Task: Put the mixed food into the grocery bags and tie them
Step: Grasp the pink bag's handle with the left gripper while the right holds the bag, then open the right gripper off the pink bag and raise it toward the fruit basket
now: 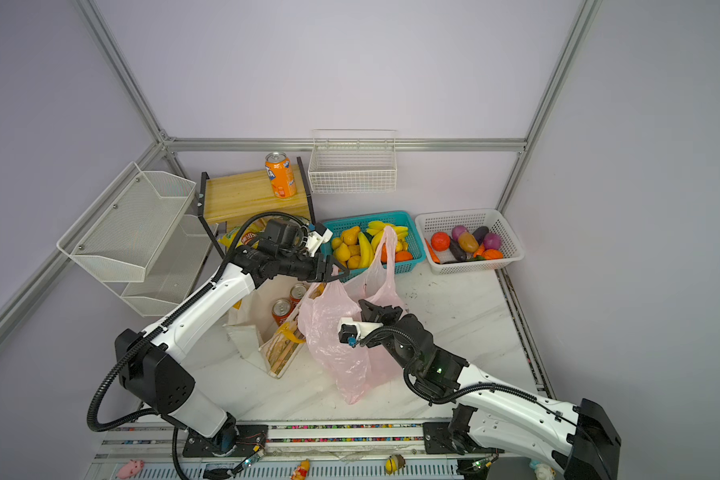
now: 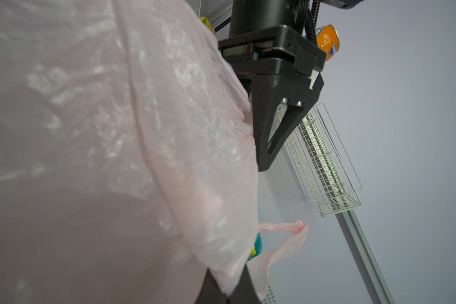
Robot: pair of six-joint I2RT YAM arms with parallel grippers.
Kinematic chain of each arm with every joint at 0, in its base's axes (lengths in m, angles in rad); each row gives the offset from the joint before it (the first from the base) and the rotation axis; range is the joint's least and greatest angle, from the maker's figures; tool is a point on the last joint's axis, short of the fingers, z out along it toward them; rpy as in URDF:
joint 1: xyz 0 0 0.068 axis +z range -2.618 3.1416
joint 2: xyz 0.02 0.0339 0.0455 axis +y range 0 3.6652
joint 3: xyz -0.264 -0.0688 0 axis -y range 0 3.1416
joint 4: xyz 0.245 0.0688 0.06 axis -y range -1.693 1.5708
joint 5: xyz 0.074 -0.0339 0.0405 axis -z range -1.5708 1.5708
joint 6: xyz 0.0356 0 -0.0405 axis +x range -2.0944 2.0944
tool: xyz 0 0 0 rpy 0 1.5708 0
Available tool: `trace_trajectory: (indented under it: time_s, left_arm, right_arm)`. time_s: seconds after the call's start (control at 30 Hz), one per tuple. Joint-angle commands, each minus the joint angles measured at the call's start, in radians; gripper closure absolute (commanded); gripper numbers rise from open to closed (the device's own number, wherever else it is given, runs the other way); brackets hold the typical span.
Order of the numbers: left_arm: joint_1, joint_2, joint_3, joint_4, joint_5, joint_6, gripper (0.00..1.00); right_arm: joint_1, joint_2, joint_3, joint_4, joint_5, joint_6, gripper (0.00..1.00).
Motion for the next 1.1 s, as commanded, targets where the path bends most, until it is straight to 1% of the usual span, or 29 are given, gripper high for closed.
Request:
trace_trajectory:
  time_s: [0.0, 0.07, 0.1, 0.13, 0.17, 0.23, 0.27, 0.3, 0.37, 0.4, 0.43, 0.47, 0.53, 0.63, 0.7, 0.77, 0.83, 0.87, 0.9, 0.93, 0.97, 1.03, 1.07]
  left_arm:
    - [-0.007, -0.016, -0.018, 0.031, 0.068, -0.018, 0.56]
    - [-0.006, -0.031, -0.013, 0.069, 0.096, -0.032, 0.76]
    - [-0.006, -0.040, -0.011, 0.094, 0.102, -0.043, 0.84]
    - [-0.006, -0.053, -0.013, 0.136, 0.106, -0.053, 0.94]
    - [-0.006, -0.071, -0.019, 0.186, 0.100, -0.060, 1.00]
    - [-0.007, -0.107, -0.034, 0.293, 0.084, -0.049, 1.00]
    - [-0.008, -0.132, -0.044, 0.355, 0.066, -0.037, 1.00]
    - [-0.008, -0.154, -0.057, 0.416, 0.053, -0.022, 1.00]
    - [-0.008, -0.219, -0.124, 0.585, 0.047, 0.017, 1.00]
    - [-0.007, -0.250, -0.166, 0.668, 0.047, 0.031, 1.00]
    - [-0.009, -0.275, -0.219, 0.767, 0.049, 0.044, 1.00]
    - [-0.009, -0.296, -0.276, 0.844, 0.052, 0.054, 1.00]
    - [-0.010, -0.326, -0.358, 0.974, 0.048, 0.077, 1.00]
    - [-0.011, -0.354, -0.425, 1.046, 0.031, 0.118, 1.00]
    - [-0.012, -0.369, -0.455, 1.086, 0.040, 0.143, 1.00]
    - [-0.018, -0.384, -0.498, 1.142, 0.069, 0.179, 1.00]
    - [-0.020, -0.392, -0.527, 1.181, 0.109, 0.212, 1.00]
    - [-0.021, -0.393, -0.532, 1.182, 0.129, 0.228, 1.00]
    - [-0.021, -0.395, -0.537, 1.182, 0.144, 0.236, 1.00]
    - [-0.022, -0.396, -0.543, 1.182, 0.154, 0.249, 1.00]
    - [-0.022, -0.400, -0.550, 1.182, 0.162, 0.273, 1.00]
    - [-0.022, -0.409, -0.562, 1.183, 0.177, 0.296, 1.00]
    - [-0.022, -0.414, -0.568, 1.182, 0.184, 0.309, 1.00]
  right_arm:
    - [0.005, 0.006, 0.005, 0.017, 0.025, 0.005, 1.00]
    - [0.004, 0.013, 0.011, 0.008, 0.039, 0.023, 1.00]
    - [0.005, 0.016, 0.017, 0.000, 0.046, 0.034, 1.00]
    - [0.004, 0.022, 0.022, -0.007, 0.056, 0.046, 1.00]
    - [0.004, 0.028, 0.028, -0.013, 0.075, 0.061, 1.00]
    - [0.004, 0.039, 0.043, -0.036, 0.117, 0.109, 1.00]
    - [0.004, 0.040, 0.055, -0.060, 0.135, 0.161, 0.95]
    - [0.006, 0.037, 0.068, -0.085, 0.145, 0.212, 0.87]
    - [0.004, 0.005, 0.104, -0.167, 0.137, 0.351, 0.62]
    - [0.005, -0.018, 0.127, -0.212, 0.101, 0.411, 0.47]
    - [0.004, -0.048, 0.154, -0.257, 0.045, 0.481, 0.35]
    - [0.004, -0.077, 0.177, -0.284, 0.007, 0.553, 0.30]
    - [0.004, -0.137, 0.215, -0.310, -0.023, 0.668, 0.24]
    - [0.005, -0.197, 0.262, -0.348, -0.024, 0.803, 0.12]
    - [0.004, -0.200, 0.291, -0.365, 0.028, 0.874, 0.07]
    - [0.000, -0.171, 0.326, -0.372, 0.118, 0.942, 0.03]
    - [-0.026, -0.123, 0.364, -0.368, 0.175, 0.994, 0.03]
    - [-0.060, -0.087, 0.387, -0.368, 0.170, 1.021, 0.03]
    - [-0.104, -0.051, 0.408, -0.369, 0.140, 1.050, 0.03]
    - [-0.181, -0.004, 0.437, -0.378, 0.068, 1.092, 0.03]
    - [-0.274, 0.046, 0.465, -0.387, -0.037, 1.151, 0.03]
    - [-0.416, 0.147, 0.507, -0.385, -0.244, 1.231, 0.03]
    - [-0.459, 0.205, 0.533, -0.385, -0.319, 1.252, 0.03]
